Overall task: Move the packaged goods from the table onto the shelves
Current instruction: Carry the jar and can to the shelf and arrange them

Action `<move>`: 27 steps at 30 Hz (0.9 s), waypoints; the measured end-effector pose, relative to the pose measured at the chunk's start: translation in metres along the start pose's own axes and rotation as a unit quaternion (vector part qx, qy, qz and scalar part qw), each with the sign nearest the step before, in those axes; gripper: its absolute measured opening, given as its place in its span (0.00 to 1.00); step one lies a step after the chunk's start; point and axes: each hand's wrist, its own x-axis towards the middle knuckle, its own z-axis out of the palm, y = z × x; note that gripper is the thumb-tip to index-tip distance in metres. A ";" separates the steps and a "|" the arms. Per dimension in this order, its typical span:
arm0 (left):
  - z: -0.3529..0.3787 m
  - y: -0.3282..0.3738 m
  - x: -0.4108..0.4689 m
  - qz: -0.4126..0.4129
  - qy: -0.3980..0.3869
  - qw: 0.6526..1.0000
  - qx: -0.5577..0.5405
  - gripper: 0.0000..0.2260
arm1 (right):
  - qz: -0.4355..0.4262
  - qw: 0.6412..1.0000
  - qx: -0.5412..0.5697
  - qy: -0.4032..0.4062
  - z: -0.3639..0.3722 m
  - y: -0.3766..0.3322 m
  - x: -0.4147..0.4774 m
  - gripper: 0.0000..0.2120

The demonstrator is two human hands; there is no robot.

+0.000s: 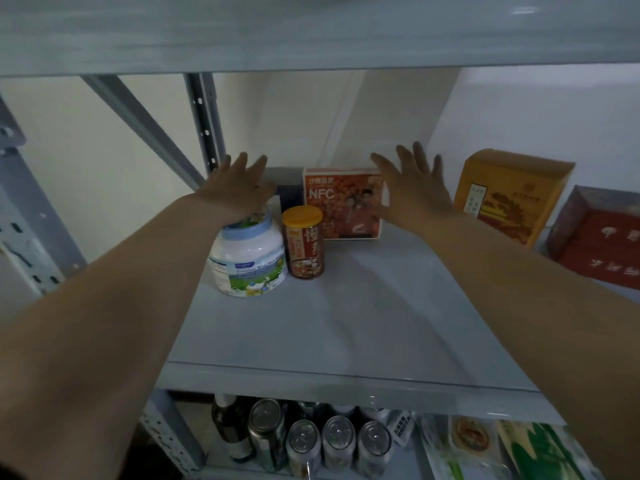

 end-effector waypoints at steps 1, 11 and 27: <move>-0.001 0.009 -0.007 0.013 0.011 1.000 -0.002 0.30 | 0.006 0.999 -0.038 0.016 -0.007 0.014 -0.005 0.42; 0.031 0.082 -0.036 0.145 0.064 0.985 0.067 0.35 | 0.225 0.969 -0.063 -0.075 -0.034 0.114 -0.036 0.54; 0.096 0.169 -0.040 0.187 0.116 0.971 0.096 0.38 | -0.007 0.999 0.046 0.017 0.005 0.121 0.006 0.46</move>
